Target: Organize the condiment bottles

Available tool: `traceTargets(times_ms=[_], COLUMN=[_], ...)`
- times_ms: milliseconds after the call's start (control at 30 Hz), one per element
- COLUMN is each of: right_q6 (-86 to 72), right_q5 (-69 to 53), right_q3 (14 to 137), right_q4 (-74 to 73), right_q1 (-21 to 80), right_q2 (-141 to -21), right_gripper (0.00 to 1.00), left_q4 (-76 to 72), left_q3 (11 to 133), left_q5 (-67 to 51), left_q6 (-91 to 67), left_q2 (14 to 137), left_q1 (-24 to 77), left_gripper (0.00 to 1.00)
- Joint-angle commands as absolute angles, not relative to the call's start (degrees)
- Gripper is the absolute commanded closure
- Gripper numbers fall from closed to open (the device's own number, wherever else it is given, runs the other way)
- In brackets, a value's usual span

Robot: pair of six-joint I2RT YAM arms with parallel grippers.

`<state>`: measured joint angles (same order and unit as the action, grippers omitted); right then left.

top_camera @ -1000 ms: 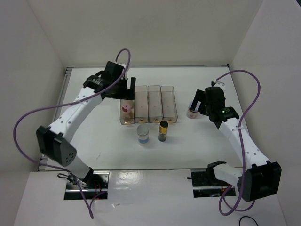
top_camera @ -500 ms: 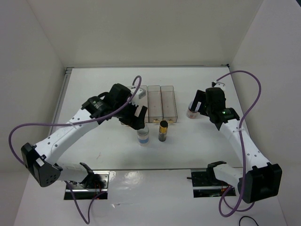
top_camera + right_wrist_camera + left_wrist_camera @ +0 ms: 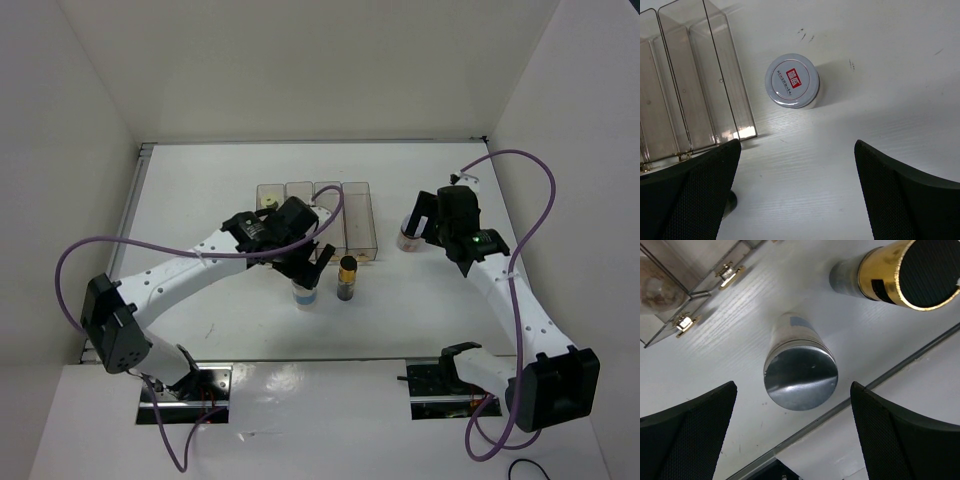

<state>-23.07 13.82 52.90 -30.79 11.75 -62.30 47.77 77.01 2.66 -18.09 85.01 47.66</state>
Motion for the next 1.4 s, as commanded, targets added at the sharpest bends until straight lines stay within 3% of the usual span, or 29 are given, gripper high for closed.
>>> traceTargets(times_ms=[0,567,700,833,1133,1367], right_q6=[-23.3,-23.3,-23.3,-23.3,-23.3,-23.3], right_q5=[14.9,15.5,15.5,15.5,15.5,15.5], right_q3=[52.8,52.8,52.8,52.8,52.8,52.8], right_q4=[-28.7,-28.7,-28.7,-28.7,-28.7,-28.7], right_q1=[11.6,11.6,11.6,11.6,11.6,11.6], right_q2=[-60.6,-60.0,-59.5,-59.5,-59.5,-59.5], right_gripper=[0.02,0.02,0.02,0.02,0.02,0.02], left_q4=[46.0,44.2,44.2,44.7,45.9,50.1], left_q3=[77.6,76.0,76.0,76.0,77.2,83.0], left_q5=[7.7,4.9,4.9,5.7,8.2,10.7], left_q6=[-20.6,-20.1,-19.6,-20.1,-21.4,-22.5], left_q2=[84.5,87.4,89.4,90.7,90.8,87.1], left_q1=[47.7,48.3,48.8,49.4,49.9,49.9], left_gripper=[0.0,0.0,0.04,0.1,0.4,0.45])
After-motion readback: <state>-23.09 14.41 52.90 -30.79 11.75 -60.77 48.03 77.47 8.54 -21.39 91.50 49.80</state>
